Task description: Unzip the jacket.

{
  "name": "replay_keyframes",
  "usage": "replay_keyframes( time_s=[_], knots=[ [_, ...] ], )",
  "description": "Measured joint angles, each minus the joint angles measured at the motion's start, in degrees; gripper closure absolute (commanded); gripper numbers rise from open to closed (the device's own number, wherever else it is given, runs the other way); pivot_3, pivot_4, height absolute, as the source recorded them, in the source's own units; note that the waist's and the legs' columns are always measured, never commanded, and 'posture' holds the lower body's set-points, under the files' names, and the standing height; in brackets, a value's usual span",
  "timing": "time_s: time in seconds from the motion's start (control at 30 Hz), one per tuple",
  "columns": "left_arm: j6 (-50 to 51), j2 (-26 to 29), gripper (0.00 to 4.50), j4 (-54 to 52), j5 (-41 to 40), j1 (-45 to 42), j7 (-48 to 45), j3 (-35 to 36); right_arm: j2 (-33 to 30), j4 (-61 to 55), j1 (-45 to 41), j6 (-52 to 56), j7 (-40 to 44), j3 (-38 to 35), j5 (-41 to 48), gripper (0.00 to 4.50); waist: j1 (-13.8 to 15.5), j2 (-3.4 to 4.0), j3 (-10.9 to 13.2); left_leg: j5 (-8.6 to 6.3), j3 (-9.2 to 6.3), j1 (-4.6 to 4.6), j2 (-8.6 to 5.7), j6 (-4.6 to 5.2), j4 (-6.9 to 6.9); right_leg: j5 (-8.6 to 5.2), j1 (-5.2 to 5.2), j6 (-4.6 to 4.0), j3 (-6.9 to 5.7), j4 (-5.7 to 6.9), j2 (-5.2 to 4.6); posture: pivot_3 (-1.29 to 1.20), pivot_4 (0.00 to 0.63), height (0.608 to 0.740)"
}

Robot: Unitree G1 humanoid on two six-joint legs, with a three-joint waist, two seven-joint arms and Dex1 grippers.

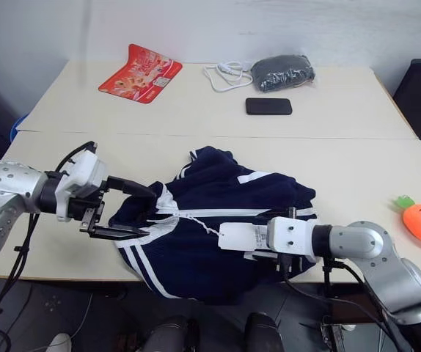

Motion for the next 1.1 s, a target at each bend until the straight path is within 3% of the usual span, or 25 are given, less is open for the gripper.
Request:
replay_keyframes(
  time_s=[0.07, 0.17, 0.4, 0.7, 0.87, 1.1],
  knots=[
    [0.0, -0.01, 0.01, 0.02, 0.14, -0.04, 0.0, 0.0, 0.0, 1.33, -0.1, -1.49, -0.4, 0.12, -1.46, 0.18, 0.06, 0.0, 0.0, 0.0, 0.0, 0.0, 0.0, 0.0, 0.01, 0.0, 0.01, 0.0, 0.0, 0.0, 0.0, 0.0, 0.15, 0.74],
    [-0.16, -0.03, 0.0, 0.06, 0.36, -0.04, -0.01, 0.0, 1.2, 2.26, -0.53, -2.52, -1.04, 0.12, -2.46, 0.93, 0.01, 0.0, 0.0, 0.0, 0.0, 0.0, 0.01, 0.0, 0.01, 0.0, 0.01, 0.0, -0.01, 0.01, 0.0, 0.0, 0.15, 0.74],
    [-1.26, -0.15, 0.0, 0.11, 1.3, 0.0, -0.02, 0.0, 4.54, 2.13, -2.54, -0.12, -1.35, 0.03, 0.08, 3.44, -0.02, 0.0, 0.0, 0.0, 0.0, 0.0, 0.01, -0.01, 0.0, 0.0, 0.0, 0.0, -0.01, 0.02, 0.01, 0.0, 0.15, 0.74],
    [-2.33, -0.57, 0.0, 0.56, 2.34, 0.0, -0.59, -0.02, 6.48, 1.04, -4.23, 2.87, -1.27, 1.07, 2.46, 3.44, 0.06, 0.0, 0.0, 0.0, 0.0, 0.0, 0.0, 0.0, 0.01, 0.0, 0.01, 0.0, -0.01, 0.01, 0.0, 0.0, 0.15, 0.74],
    [-3.03, -1.54, 0.0, 1.59, 3.12, -0.18, -0.71, -1.33, 9.17, 5.2, -6.99, 1.3, -2.65, 5.64, -1.65, 4.43, -0.11, 0.0, 0.0, 0.0, 0.04, 0.0, 0.0, 0.0, 0.0, 0.0, -0.01, 0.0, 0.0, 0.03, 0.0, 0.0, 0.15, 0.74],
    [-7.02, -6.92, 0.0, 8.14, 5.9, -4.53, 0.11, -2.35, 9.07, 6.18, -8.91, 0.38, -1.92, 5.49, -1.9, 4.43, 0.19, -0.01, 0.0, 0.01, 0.02, -0.04, -0.02, 0.0, 0.08, 0.0, 0.03, 0.0, -0.08, 0.04, -0.01, 0.0, 0.15, 0.74]
  ],
)
